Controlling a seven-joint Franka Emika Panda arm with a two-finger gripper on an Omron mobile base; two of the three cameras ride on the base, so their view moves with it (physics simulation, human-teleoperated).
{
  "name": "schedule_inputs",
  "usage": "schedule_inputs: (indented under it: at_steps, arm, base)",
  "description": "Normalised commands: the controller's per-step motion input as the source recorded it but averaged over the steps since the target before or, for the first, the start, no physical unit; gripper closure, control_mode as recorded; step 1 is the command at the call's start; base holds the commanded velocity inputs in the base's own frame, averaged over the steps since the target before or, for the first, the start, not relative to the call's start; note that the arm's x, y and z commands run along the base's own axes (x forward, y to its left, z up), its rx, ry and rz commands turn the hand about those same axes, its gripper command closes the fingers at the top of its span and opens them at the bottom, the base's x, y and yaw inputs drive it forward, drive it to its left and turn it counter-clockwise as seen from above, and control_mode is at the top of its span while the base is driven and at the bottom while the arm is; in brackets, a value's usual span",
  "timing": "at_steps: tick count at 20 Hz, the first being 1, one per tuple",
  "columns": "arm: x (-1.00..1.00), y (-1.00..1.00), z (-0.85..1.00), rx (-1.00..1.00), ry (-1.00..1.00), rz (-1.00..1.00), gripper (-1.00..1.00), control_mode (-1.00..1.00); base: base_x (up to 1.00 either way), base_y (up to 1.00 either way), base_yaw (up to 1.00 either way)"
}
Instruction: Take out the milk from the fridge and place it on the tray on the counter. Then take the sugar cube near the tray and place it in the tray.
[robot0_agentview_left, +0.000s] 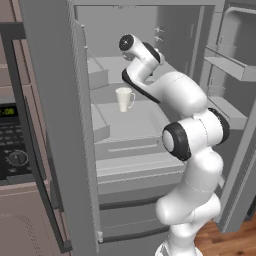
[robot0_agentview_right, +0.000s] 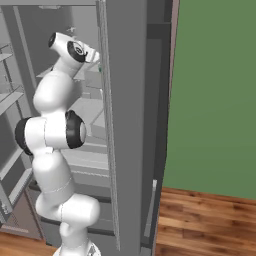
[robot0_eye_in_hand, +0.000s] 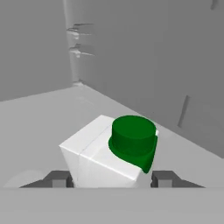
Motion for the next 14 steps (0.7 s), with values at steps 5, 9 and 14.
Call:
schedule_inputs:
  at_steps: [5,9,14]
  arm:
    - [-0.74,0.07,0.08,0.09,-0.11,0.0,1.0,-1.0]
    - [-0.71,0.68,0.42,0.04,-0.14,0.0,1.0,-1.0]
    - [-0.93,0.18,0.22,0.09,-0.12,0.0,1.0,-1.0]
  base:
    - [0.0,0.0,0.0]
    - [0.0,0.0,0.0]
    - [0.0,0.0,0.0]
